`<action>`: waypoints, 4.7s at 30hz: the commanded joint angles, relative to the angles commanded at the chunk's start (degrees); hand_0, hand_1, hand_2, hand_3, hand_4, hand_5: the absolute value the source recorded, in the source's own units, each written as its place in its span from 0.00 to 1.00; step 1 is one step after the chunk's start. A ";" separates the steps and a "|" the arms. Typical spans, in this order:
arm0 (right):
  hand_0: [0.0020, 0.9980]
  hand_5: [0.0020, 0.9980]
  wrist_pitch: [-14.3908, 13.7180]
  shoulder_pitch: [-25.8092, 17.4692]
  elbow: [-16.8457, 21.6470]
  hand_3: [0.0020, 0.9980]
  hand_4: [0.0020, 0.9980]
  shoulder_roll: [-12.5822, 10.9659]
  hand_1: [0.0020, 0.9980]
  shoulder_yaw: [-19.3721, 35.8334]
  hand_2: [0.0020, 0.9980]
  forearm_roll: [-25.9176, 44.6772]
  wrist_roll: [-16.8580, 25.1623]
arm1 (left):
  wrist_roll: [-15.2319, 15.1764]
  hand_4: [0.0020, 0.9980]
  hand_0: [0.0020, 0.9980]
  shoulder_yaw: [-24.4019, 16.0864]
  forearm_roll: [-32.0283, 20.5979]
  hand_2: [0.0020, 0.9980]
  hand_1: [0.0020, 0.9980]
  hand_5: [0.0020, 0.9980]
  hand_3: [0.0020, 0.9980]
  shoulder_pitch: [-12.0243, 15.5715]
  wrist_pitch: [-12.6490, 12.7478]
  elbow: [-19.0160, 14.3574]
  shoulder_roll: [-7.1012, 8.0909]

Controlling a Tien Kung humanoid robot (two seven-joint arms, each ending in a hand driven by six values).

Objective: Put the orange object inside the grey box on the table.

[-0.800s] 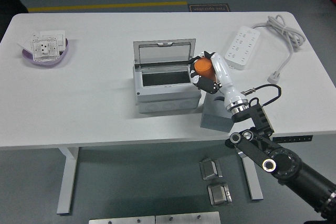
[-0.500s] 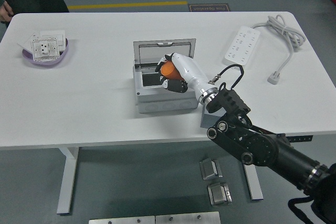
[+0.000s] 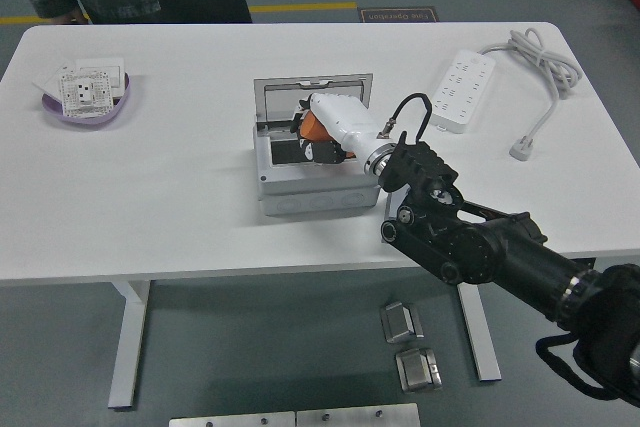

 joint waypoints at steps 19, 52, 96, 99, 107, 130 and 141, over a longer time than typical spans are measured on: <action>0.35 0.00 2.50 1.73 -0.99 0.44 0.00 0.61 0.36 -2.69 0.46 -6.89 1.06 | 0.37 0.42 0.63 -3.00 4.33 0.54 0.55 0.10 0.59 -0.12 0.05 0.00 0.29; 0.75 0.26 2.71 0.55 17.30 0.85 0.87 -10.41 0.69 -0.44 0.69 6.50 -0.61 | 0.39 0.41 0.63 -4.23 4.80 0.53 0.54 0.10 0.58 0.55 -0.09 0.00 -1.01; 0.74 0.32 4.61 6.09 9.11 0.80 0.84 -10.09 0.66 -6.94 0.68 10.14 0.44 | 0.47 0.39 0.63 1.96 -1.50 0.53 0.54 0.08 0.58 -0.30 0.09 0.00 -0.79; 0.74 0.32 4.79 5.42 12.39 0.80 0.83 -11.23 0.66 -8.23 0.68 10.07 -0.08 | 0.42 0.39 0.63 2.83 -2.60 0.53 0.54 0.08 0.58 -0.33 0.16 0.00 -0.93; 0.72 0.33 4.86 2.77 17.46 0.80 0.82 -13.16 0.66 -8.98 0.68 9.18 -1.32 | 0.30 0.39 0.63 3.09 -3.36 0.53 0.54 0.08 0.58 -0.16 0.33 0.00 -1.10; 0.69 0.39 7.44 -7.28 23.65 0.81 0.78 -15.89 0.64 5.50 0.68 -3.47 -6.91 | 0.22 0.38 0.63 -0.71 0.46 0.53 0.54 0.09 0.58 0.46 0.21 0.00 -1.54; 0.70 0.39 0.06 -22.08 36.11 0.81 0.79 -17.57 0.65 28.06 0.68 -1.40 0.11 | 0.10 0.38 0.63 -4.56 3.58 0.53 0.54 0.09 0.58 1.59 0.34 0.00 -1.66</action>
